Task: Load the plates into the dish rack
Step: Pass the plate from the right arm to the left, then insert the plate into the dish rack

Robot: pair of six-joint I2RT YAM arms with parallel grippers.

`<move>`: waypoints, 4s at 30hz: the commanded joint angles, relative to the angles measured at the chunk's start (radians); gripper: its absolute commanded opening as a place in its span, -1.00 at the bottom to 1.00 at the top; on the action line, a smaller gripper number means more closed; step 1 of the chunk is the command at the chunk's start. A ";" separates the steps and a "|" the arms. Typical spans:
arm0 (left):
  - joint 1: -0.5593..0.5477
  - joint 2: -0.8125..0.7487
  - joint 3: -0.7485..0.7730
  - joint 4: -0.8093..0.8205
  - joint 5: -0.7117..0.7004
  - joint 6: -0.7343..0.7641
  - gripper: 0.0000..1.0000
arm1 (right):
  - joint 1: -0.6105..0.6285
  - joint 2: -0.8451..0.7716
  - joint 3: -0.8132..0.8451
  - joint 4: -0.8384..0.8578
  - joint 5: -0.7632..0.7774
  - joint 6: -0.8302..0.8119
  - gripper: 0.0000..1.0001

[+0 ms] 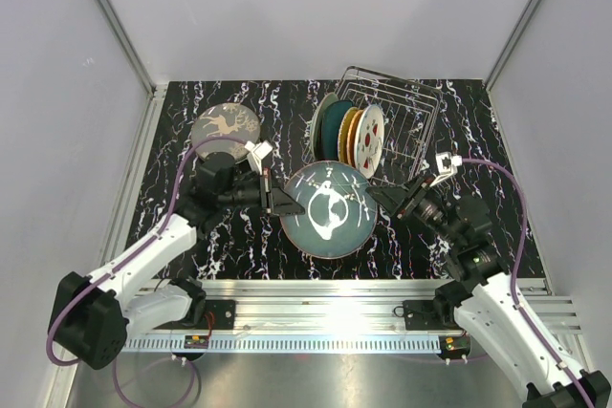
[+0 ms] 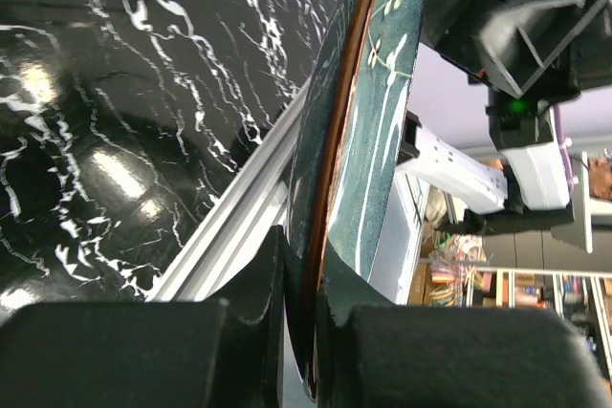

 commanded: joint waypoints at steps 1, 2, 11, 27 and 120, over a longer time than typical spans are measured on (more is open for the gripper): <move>0.017 -0.054 0.079 0.132 0.011 -0.065 -1.00 | 0.001 -0.009 0.038 0.006 0.039 -0.023 0.13; 0.020 -0.053 0.077 0.147 0.011 -0.086 -1.00 | 0.001 -0.012 0.043 0.000 0.040 -0.023 0.16; 0.057 -0.083 0.083 0.210 -0.003 -0.166 -1.00 | 0.001 -0.064 0.081 -0.118 0.111 -0.065 0.40; 0.060 -0.048 0.278 -0.018 -0.158 -0.042 -1.00 | 0.002 -0.211 0.221 -0.483 0.512 -0.190 0.57; -0.562 0.969 1.430 -0.425 -1.761 0.509 -1.00 | 0.001 -0.351 0.203 -0.715 0.958 -0.187 0.55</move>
